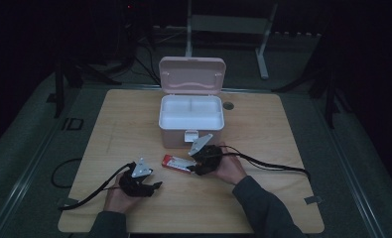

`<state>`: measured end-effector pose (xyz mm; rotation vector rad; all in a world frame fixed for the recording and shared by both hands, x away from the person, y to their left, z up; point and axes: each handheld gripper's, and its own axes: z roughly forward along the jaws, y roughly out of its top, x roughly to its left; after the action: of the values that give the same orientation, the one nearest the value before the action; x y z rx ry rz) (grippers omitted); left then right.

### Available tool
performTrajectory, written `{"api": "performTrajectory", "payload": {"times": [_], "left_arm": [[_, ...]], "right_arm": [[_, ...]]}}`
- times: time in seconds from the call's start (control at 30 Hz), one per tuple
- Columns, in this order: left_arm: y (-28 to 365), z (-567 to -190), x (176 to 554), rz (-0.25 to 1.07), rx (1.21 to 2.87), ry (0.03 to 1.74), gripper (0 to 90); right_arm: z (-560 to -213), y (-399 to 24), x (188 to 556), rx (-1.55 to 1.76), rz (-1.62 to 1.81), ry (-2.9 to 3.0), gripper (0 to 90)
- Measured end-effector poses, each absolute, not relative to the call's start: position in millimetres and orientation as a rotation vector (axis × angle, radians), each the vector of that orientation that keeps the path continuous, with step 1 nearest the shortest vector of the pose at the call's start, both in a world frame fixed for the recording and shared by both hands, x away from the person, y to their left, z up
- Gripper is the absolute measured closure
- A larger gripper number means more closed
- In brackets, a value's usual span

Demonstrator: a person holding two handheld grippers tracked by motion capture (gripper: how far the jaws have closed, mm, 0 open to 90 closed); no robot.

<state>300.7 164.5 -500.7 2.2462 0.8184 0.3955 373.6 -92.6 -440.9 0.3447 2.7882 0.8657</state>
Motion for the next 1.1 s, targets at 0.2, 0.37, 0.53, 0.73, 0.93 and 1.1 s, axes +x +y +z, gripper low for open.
{"api": "performTrajectory", "payload": {"times": [0.2, 0.37, 0.53, 0.73, 0.93, 1.1], "left_arm": [[163.8, -501.2, 300.8, 0.394, 2.244, 0.818, 39.1], [162.7, -501.7, 301.1, 0.390, 2.251, 0.814, 39.1], [162.6, -501.7, 301.0, 0.390, 2.250, 0.813, 39.2], [163.0, -500.9, 300.2, 0.397, 2.250, 0.809, 39.2], [163.3, -500.4, 299.8, 0.400, 2.252, 0.808, 39.3], [163.1, -500.6, 299.6, 0.403, 2.250, 0.808, 39.3]], "right_arm": [[-458.1, -79.8, 388.9, 0.379, 0.923, 2.829, 48.4], [-468.7, -74.4, 397.1, 0.391, 0.951, 2.847, 47.0], [-476.1, -72.7, 399.8, 0.392, 0.957, 2.866, 49.5], [-473.2, -79.0, 396.2, 0.386, 0.918, 2.849, 50.8], [-464.1, -109.0, 386.8, 0.421, 0.899, 2.817, 51.0], [-449.9, -173.0, 379.1, 0.524, 0.887, 2.752, 51.0]]}}
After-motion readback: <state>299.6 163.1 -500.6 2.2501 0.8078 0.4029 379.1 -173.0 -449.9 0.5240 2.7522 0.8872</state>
